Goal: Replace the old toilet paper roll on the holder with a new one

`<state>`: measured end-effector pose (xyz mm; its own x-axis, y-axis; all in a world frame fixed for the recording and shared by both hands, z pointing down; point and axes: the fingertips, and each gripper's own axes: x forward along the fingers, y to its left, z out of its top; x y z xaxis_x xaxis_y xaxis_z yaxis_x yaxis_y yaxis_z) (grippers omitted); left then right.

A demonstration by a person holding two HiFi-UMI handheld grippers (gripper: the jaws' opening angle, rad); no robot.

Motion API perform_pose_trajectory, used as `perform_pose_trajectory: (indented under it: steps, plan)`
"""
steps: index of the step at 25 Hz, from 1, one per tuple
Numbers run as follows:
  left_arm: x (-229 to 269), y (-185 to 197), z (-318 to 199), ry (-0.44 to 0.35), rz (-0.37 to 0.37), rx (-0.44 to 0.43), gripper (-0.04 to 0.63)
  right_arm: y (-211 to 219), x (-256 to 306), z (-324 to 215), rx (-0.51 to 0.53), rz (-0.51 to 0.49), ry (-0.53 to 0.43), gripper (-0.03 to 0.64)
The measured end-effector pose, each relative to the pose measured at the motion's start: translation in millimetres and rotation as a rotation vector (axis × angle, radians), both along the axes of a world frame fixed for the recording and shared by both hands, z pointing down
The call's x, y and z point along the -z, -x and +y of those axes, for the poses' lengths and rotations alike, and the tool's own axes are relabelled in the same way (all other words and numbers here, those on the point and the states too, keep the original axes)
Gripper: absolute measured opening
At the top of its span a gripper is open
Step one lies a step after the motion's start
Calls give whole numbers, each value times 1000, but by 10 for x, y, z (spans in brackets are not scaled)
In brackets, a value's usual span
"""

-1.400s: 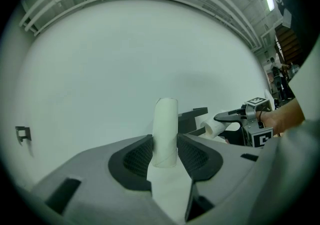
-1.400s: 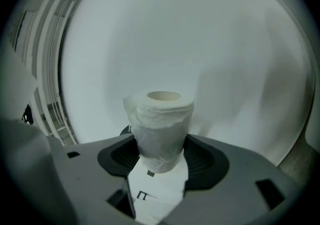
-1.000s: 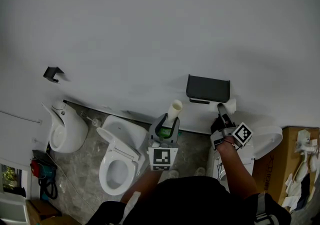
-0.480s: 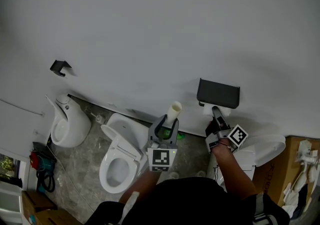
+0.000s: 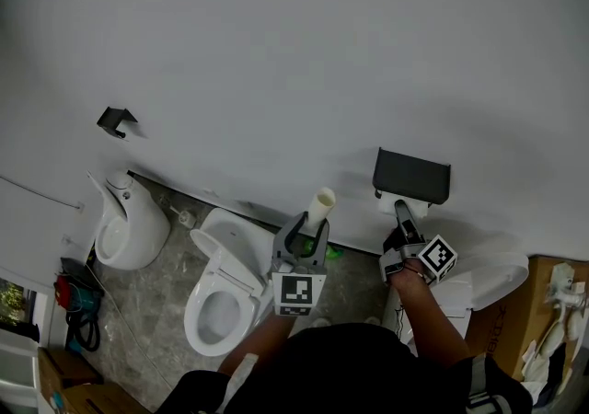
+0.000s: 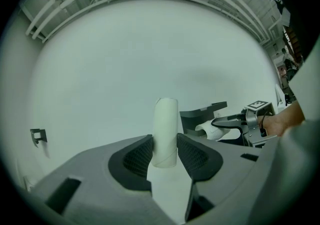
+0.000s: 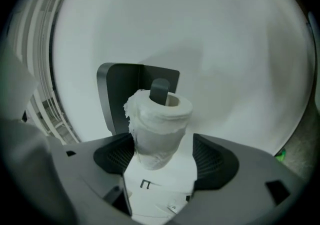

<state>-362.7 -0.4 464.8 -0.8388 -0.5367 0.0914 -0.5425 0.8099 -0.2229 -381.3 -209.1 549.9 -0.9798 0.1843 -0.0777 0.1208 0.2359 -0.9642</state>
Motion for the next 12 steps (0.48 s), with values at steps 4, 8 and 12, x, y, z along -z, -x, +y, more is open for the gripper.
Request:
perform_pose_trajectory:
  steps: [4,8,12]
  plan:
    - [10,29,17,6,-3,-11,152,-135,-26,-16,-6,28,-85,350]
    - [8,22,-77,-4,0,-36,152,-336,79,-126,-16,9,-278,357]
    - [-35,31,-165,-31,24,-67,152,-530,425,-190,-39,-80,-583,356]
